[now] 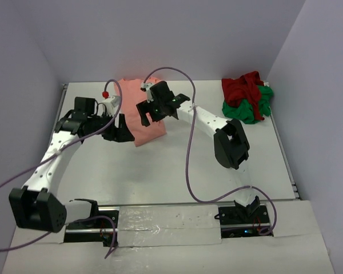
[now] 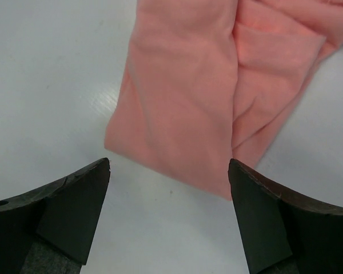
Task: Fold and stack the t-shirts
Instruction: Fold the tshirt
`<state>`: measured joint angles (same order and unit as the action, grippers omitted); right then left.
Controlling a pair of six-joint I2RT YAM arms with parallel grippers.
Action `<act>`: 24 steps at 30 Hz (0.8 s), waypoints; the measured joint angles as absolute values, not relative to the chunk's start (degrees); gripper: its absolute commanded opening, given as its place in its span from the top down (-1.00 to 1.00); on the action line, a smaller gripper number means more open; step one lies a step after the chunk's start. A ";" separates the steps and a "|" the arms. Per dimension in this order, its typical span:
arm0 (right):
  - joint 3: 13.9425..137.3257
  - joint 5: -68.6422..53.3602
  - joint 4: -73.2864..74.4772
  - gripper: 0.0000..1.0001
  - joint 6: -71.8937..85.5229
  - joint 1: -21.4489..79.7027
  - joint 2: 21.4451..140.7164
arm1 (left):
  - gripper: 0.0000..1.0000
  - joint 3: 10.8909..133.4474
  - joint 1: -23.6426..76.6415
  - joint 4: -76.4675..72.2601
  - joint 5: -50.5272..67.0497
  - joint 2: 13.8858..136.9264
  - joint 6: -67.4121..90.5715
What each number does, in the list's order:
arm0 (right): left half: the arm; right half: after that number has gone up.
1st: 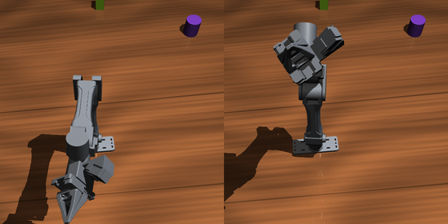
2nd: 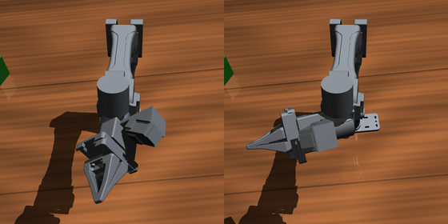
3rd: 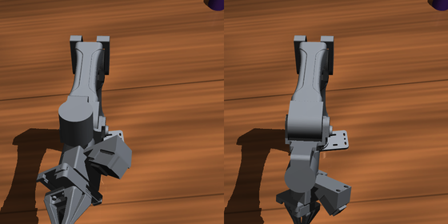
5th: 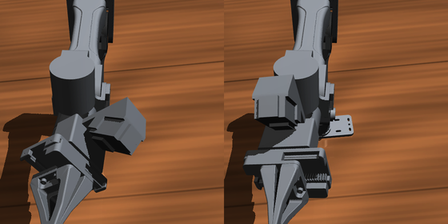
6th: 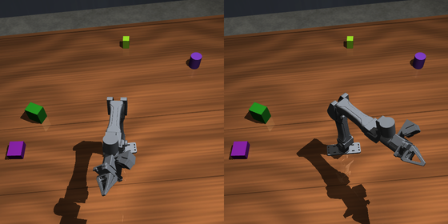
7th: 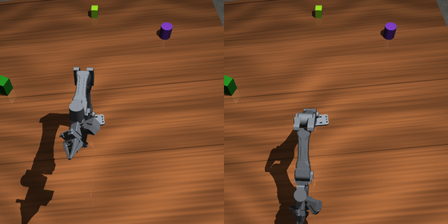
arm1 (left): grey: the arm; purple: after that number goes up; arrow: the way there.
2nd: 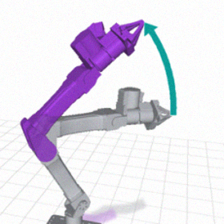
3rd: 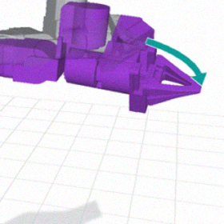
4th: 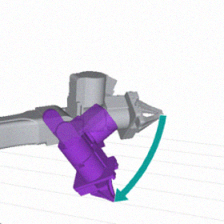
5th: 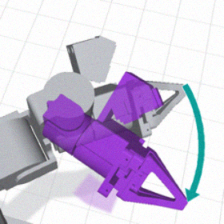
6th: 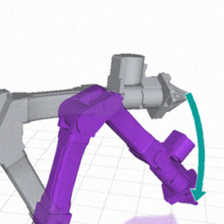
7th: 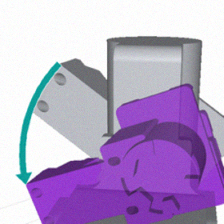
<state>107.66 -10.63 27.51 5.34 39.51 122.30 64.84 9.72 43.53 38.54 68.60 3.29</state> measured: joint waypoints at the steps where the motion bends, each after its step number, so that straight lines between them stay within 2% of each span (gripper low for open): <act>1: 107.50 -10.50 28.62 -0.83 5.50 39.51 122.30 | -0.53 64.82 9.89 43.62 38.13 70.74 3.29; 4: 105.14 -9.19 30.48 -0.85 5.43 39.51 121.58 | -0.54 64.73 10.26 43.99 36.84 74.74 3.42; 12: 97.71 -6.24 38.00 -0.83 5.06 39.11 118.80 | -0.53 64.73 11.53 43.88 35.22 75.70 4.08; 17: 92.64 -8.10 37.67 -0.80 4.08 39.62 115.26 | -0.53 64.73 11.55 43.03 31.14 76.29 5.19; 24: 86.72 -4.93 31.00 -0.89 -8.62 48.05 111.07 | -0.56 64.73 12.08 39.77 25.56 73.80 5.02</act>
